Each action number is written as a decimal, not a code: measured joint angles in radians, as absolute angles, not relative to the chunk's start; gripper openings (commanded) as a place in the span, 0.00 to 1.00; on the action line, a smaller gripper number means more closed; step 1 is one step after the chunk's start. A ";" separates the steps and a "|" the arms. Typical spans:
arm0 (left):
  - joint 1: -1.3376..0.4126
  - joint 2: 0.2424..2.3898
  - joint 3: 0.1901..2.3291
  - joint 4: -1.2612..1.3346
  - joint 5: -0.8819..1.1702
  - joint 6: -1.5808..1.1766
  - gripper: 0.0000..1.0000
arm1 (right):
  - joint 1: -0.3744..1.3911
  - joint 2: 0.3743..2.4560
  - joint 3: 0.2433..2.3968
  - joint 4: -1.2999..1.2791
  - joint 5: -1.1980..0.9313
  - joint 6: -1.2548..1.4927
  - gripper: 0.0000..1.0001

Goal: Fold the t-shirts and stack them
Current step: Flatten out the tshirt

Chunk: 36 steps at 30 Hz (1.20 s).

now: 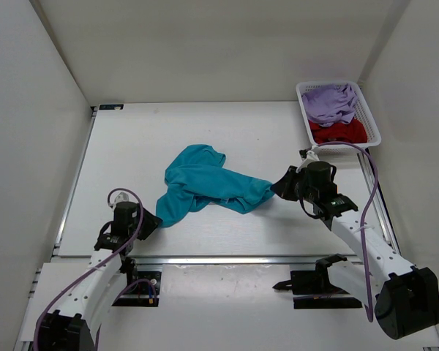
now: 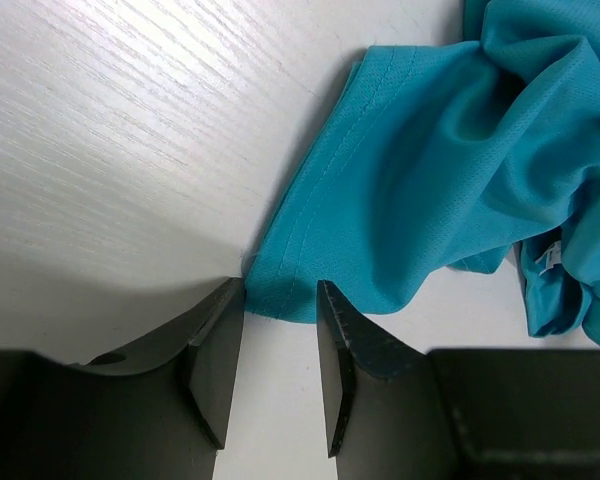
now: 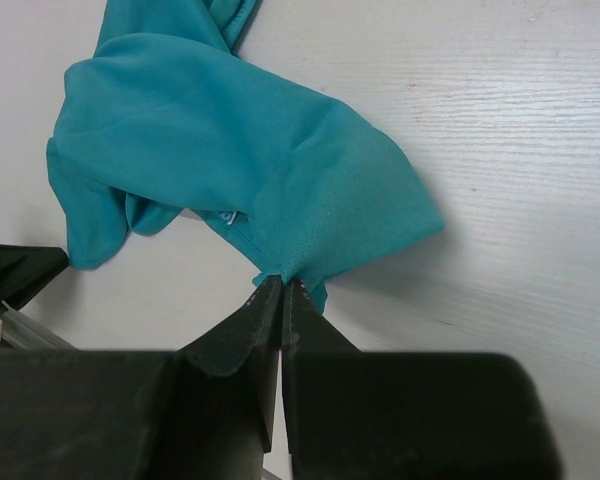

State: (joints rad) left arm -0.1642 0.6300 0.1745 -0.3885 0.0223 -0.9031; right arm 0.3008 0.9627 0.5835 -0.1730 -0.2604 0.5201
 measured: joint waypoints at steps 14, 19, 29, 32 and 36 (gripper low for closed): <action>-0.189 0.636 0.229 -0.519 -0.051 -0.889 0.48 | 0.310 0.962 0.569 -0.137 -0.282 0.520 0.00; -0.225 0.632 0.195 -0.435 -0.056 -0.926 0.49 | 0.316 0.968 0.562 -0.120 -0.290 0.520 0.00; -0.263 0.655 0.152 -0.336 -0.035 -0.979 0.00 | 0.332 0.982 0.559 -0.106 -0.292 0.520 0.00; -0.215 0.659 0.154 -0.333 -0.022 -0.962 0.00 | 0.321 0.986 0.559 -0.105 -0.297 0.521 0.00; -0.172 0.797 0.265 -0.326 -0.015 -0.925 0.00 | 0.287 1.060 0.612 -0.117 -0.304 0.530 0.00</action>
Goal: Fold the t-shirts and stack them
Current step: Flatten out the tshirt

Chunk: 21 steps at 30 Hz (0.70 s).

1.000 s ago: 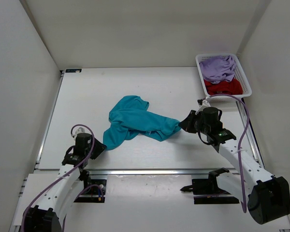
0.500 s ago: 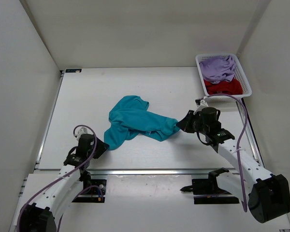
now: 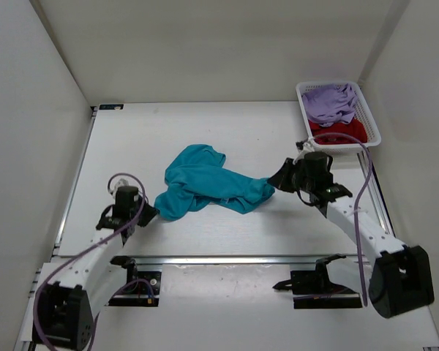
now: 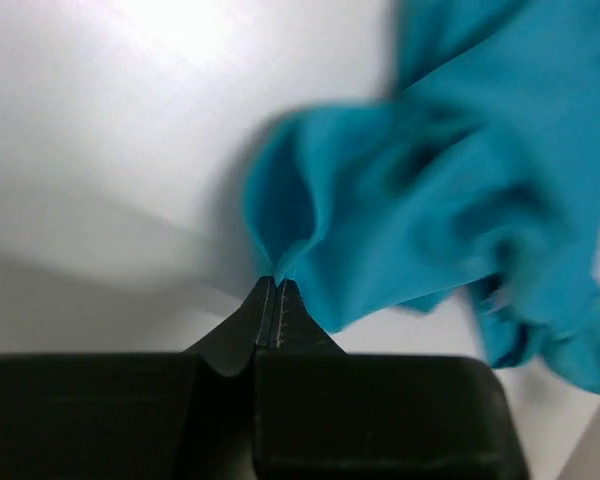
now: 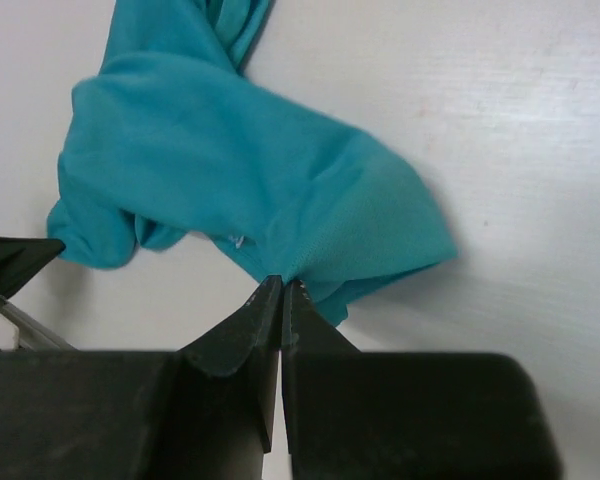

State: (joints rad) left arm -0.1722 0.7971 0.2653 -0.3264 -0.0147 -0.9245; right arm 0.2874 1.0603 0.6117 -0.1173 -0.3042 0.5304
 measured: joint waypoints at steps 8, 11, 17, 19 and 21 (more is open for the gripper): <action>-0.027 1.237 0.986 -0.283 0.124 -0.872 0.00 | 0.163 1.587 1.462 -0.295 -0.369 0.519 0.00; 0.082 1.264 1.168 -0.250 0.209 -0.881 0.00 | 0.157 1.754 1.953 -0.430 -0.364 0.490 0.01; 0.248 1.204 1.229 -0.230 0.294 -0.896 0.00 | 0.128 1.687 2.263 -0.493 -0.435 0.475 0.00; 0.247 1.184 1.198 -0.220 0.316 -0.899 0.00 | 0.095 1.517 2.015 -0.429 -0.460 0.479 0.00; 0.247 1.170 1.158 -0.218 0.336 -0.903 0.00 | 0.056 1.392 1.777 -0.393 -0.483 0.495 0.00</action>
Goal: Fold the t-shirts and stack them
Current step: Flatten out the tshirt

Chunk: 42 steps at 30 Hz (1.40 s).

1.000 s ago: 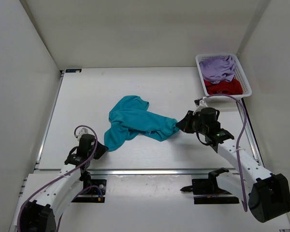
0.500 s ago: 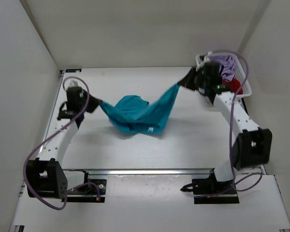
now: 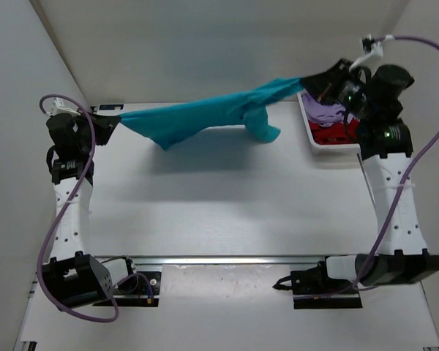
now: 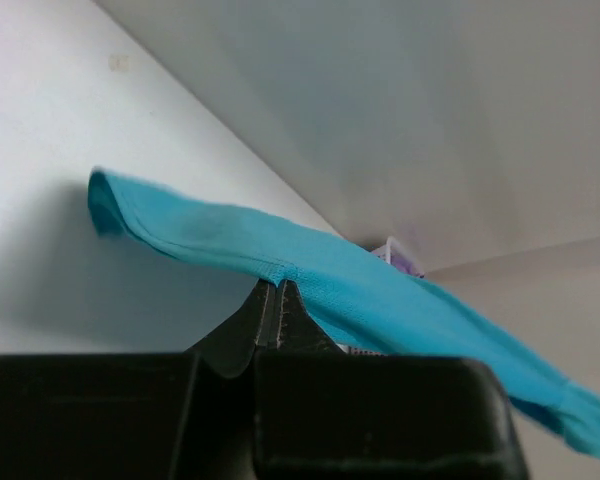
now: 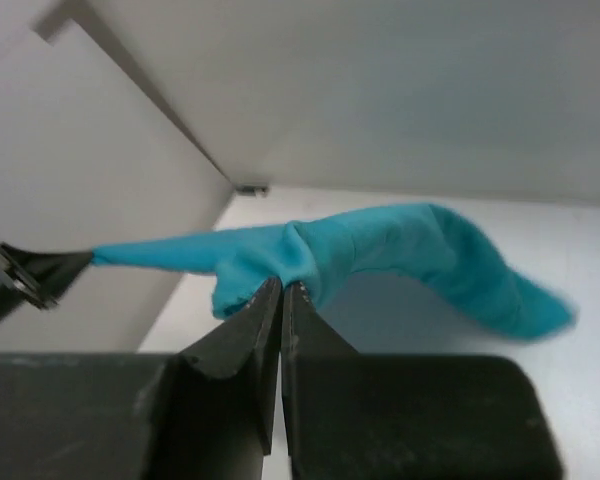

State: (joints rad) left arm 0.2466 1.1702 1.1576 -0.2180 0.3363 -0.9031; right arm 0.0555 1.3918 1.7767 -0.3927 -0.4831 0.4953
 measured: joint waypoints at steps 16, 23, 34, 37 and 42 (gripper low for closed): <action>0.215 1.189 1.092 -0.215 0.347 -0.903 0.00 | -0.017 1.443 1.375 -0.363 -0.542 0.519 0.00; 0.204 1.493 1.353 -0.245 0.363 -0.927 0.00 | 0.004 1.990 2.266 -0.541 -0.557 0.514 0.00; 0.244 1.223 1.362 -0.176 0.393 -0.941 0.00 | 0.075 1.303 1.542 -0.307 -0.551 0.508 0.00; 0.253 1.003 1.028 -0.101 0.381 -0.932 0.00 | 0.165 1.006 1.080 -0.204 -0.517 0.517 0.04; 0.263 0.886 0.533 -0.085 0.380 -0.925 0.00 | 0.237 0.857 0.496 -0.129 -0.448 0.581 0.35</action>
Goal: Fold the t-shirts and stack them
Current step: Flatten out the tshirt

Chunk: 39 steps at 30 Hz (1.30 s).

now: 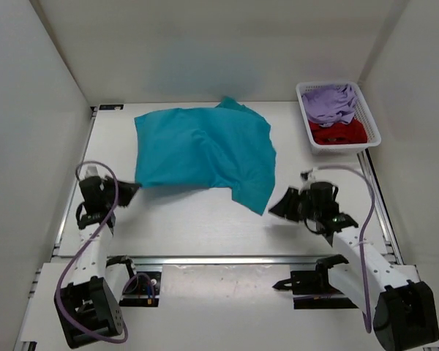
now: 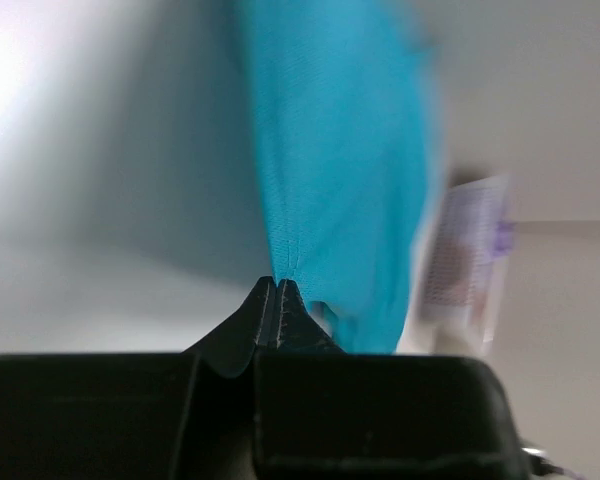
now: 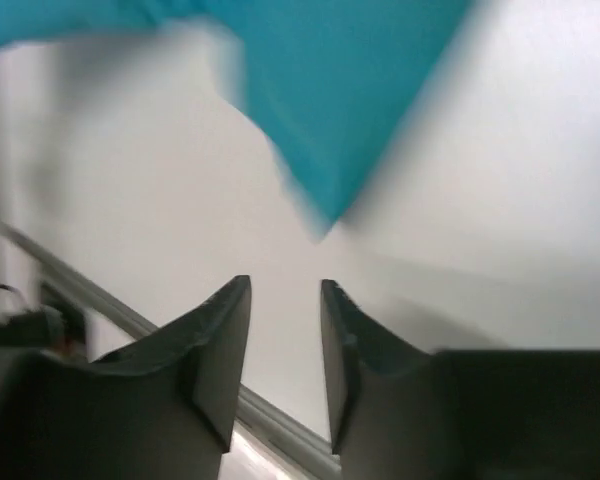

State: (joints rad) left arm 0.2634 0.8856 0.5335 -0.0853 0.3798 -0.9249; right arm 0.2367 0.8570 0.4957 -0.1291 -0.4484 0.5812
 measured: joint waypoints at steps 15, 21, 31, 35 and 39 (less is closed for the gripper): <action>0.234 0.770 0.361 -0.173 0.355 -0.845 0.00 | 0.291 0.718 0.230 -0.248 -0.240 0.656 0.40; 0.190 0.764 0.350 -0.169 0.343 -0.830 0.00 | 0.288 0.913 0.290 -0.218 -0.154 0.661 0.35; 0.140 0.762 0.324 -0.134 0.325 -0.820 0.00 | 0.421 1.067 0.378 -0.192 -0.002 0.682 0.35; 0.128 0.764 0.320 -0.124 0.325 -0.820 0.00 | 0.448 1.121 0.417 -0.199 0.053 0.681 0.33; 0.119 0.772 0.320 -0.112 0.325 -0.819 0.00 | 0.471 1.179 0.455 -0.200 0.091 0.681 0.29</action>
